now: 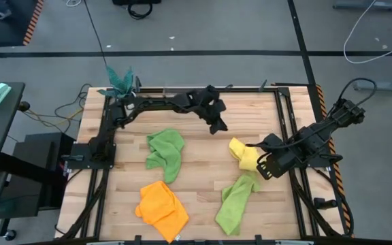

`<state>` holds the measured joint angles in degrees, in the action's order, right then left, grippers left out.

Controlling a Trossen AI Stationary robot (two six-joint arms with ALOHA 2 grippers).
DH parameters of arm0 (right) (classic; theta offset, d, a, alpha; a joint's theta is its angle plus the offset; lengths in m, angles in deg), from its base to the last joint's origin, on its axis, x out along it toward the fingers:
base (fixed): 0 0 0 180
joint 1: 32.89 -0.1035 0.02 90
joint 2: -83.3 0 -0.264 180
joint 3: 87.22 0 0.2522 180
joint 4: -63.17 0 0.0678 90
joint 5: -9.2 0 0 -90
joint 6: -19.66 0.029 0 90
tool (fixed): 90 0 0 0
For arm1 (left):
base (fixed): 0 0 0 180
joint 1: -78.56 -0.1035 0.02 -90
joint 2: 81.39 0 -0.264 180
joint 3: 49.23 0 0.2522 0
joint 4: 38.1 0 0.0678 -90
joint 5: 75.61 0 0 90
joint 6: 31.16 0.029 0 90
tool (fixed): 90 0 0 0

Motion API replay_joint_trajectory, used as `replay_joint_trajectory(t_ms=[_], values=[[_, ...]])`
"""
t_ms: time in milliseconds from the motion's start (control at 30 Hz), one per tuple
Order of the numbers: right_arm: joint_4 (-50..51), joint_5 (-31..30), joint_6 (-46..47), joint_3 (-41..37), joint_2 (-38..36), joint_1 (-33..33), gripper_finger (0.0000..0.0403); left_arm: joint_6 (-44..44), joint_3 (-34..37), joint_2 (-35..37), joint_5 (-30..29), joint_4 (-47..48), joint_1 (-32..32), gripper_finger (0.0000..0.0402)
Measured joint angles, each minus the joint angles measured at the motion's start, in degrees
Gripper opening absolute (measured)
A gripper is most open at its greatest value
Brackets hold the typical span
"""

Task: Fold microfiber towels
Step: Fold the yellow towel

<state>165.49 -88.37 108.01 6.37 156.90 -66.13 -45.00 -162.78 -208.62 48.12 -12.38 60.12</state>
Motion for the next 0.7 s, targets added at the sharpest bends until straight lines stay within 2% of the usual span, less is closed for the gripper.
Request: replay_joint_trajectory(t_ms=[200,300,433,633,700], values=[[0.7,-4.9,-1.6,0.0,-1.4,2.3,0.0,-0.6,-1.7,-1.2,0.8,0.2,1.2,0.0108],[1.5,-7.3,-4.2,0.0,-2.2,4.5,0.0,-2.1,-1.7,-0.6,4.1,0.5,1.0,0.0108],[1.5,-10.2,-10.6,0.0,-3.6,9.2,0.0,-3.6,-1.7,0.8,7.5,0.9,1.0,0.0108],[0.5,-13.6,-21.9,0.0,-6.5,16.8,0.0,-3.4,-1.6,4.6,7.4,2.0,2.4,0.0107],[-0.9,-14.0,-25.7,0.0,-7.8,19.2,0.0,-2.4,-1.6,6.3,5.8,2.2,2.9,0.0107]])
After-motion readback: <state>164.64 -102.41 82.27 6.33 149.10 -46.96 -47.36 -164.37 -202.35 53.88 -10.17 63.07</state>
